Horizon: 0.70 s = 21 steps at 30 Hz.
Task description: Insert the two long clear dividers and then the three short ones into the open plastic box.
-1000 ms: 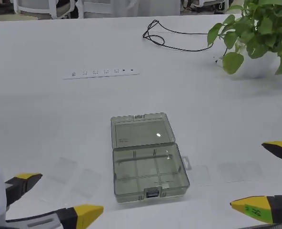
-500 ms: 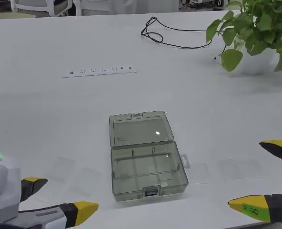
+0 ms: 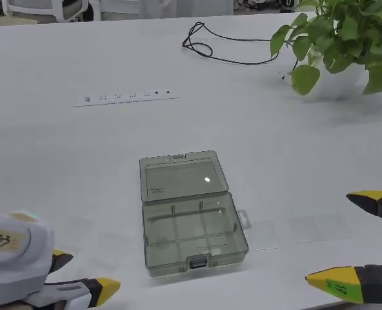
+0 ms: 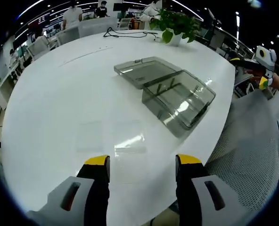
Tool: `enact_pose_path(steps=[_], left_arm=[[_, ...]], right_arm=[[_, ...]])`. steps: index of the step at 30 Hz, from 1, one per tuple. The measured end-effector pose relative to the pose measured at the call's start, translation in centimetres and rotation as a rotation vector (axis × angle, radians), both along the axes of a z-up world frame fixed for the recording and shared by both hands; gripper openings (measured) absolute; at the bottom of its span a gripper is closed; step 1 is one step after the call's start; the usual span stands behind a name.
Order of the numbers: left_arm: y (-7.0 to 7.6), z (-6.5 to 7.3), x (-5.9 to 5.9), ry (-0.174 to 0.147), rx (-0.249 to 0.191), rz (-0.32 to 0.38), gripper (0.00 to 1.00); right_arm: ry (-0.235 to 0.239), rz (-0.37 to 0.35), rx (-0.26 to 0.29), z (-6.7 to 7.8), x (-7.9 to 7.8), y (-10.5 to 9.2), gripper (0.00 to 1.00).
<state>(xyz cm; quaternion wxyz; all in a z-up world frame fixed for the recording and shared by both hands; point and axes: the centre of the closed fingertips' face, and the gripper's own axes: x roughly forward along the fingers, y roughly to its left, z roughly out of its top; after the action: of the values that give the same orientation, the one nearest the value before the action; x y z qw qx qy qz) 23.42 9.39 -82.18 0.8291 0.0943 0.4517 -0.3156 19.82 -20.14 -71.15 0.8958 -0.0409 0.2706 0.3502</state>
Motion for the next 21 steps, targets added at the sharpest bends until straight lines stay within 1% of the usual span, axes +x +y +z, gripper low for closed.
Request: enact_pose_path(steps=[3,5,7,11,13,15,17,18,19,21], left_arm=[[0.1,-0.5,0.1,0.006,0.022,-0.006,0.52],[0.3,-1.1,0.3,0.017,0.042,-0.011,0.51],[0.5,-1.5,0.2,0.029,0.062,-0.012,0.48],[0.7,-2.1,0.4,0.042,0.079,-0.006,0.44],[0.7,-2.2,0.3,0.044,0.092,-0.010,0.42],[0.9,-2.6,0.4,0.044,0.111,-0.017,0.42],[0.9,-2.7,0.4,0.048,0.114,-0.016,0.41],[0.9,-2.7,0.5,0.042,0.114,-0.013,0.41],[0.9,-2.7,0.6,0.043,0.113,-0.010,0.40],[1.1,-2.7,0.6,0.038,0.130,-0.013,0.39]], right_arm=[[0.004,0.000,-0.001,-0.1,0.0,0.0,1.00],[0.005,-0.001,0.000,0.0,0.0,0.0,1.00],[0.006,-0.003,-0.001,-0.1,0.0,-0.1,1.00],[0.010,-0.004,-0.001,-0.1,0.0,-0.2,1.00],[0.012,-0.005,0.000,-0.2,0.0,-0.2,1.00],[0.013,-0.007,0.002,-0.2,0.1,-0.1,1.00],[0.015,-0.007,0.002,-0.3,0.1,-0.1,1.00],[0.015,-0.007,0.002,-0.3,0.1,-0.1,1.00],[0.015,-0.007,0.004,-0.3,0.1,-0.1,1.00],[0.016,-0.007,0.006,-0.3,0.1,0.0,1.00]])
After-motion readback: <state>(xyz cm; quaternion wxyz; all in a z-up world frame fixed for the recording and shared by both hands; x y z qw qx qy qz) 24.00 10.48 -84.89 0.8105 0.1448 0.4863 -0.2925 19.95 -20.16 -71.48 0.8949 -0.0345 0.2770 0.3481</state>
